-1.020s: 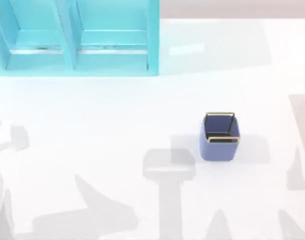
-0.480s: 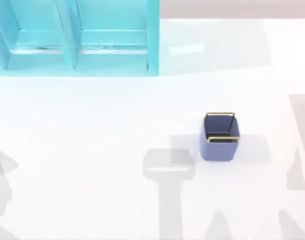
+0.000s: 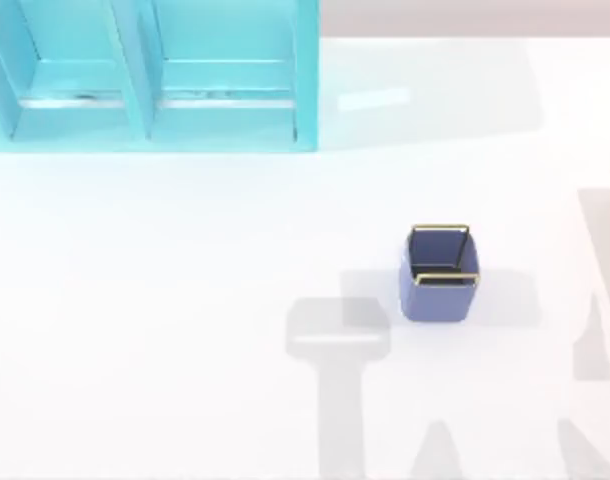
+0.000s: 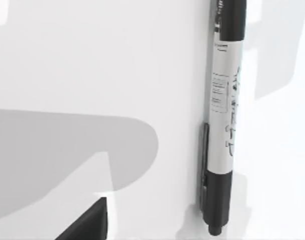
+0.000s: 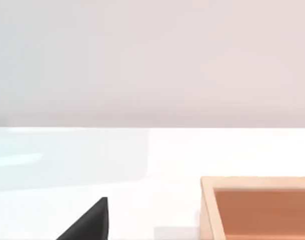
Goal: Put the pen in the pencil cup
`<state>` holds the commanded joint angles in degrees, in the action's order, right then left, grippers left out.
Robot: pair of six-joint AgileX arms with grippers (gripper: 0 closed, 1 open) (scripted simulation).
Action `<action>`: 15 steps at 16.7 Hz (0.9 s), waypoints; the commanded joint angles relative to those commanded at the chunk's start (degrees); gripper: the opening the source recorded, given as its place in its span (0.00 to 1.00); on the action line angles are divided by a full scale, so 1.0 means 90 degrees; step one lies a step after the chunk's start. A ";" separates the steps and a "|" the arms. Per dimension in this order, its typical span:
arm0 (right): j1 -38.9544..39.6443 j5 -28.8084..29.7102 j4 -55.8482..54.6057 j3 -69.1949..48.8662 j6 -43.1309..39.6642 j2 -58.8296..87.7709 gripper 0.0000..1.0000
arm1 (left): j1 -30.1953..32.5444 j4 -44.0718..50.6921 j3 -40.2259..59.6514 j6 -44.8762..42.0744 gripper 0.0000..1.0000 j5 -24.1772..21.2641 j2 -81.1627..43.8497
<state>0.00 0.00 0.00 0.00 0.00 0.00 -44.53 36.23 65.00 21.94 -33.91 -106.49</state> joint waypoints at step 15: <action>0.0000 0.0000 0.0000 0.0000 0.0000 0.0000 1.00 | 0.0987 -0.2397 -0.0279 0.1101 1.00 0.0240 -0.1521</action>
<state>0.00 0.00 0.00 0.00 0.00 0.00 -35.65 14.65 62.48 31.84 -31.74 -120.18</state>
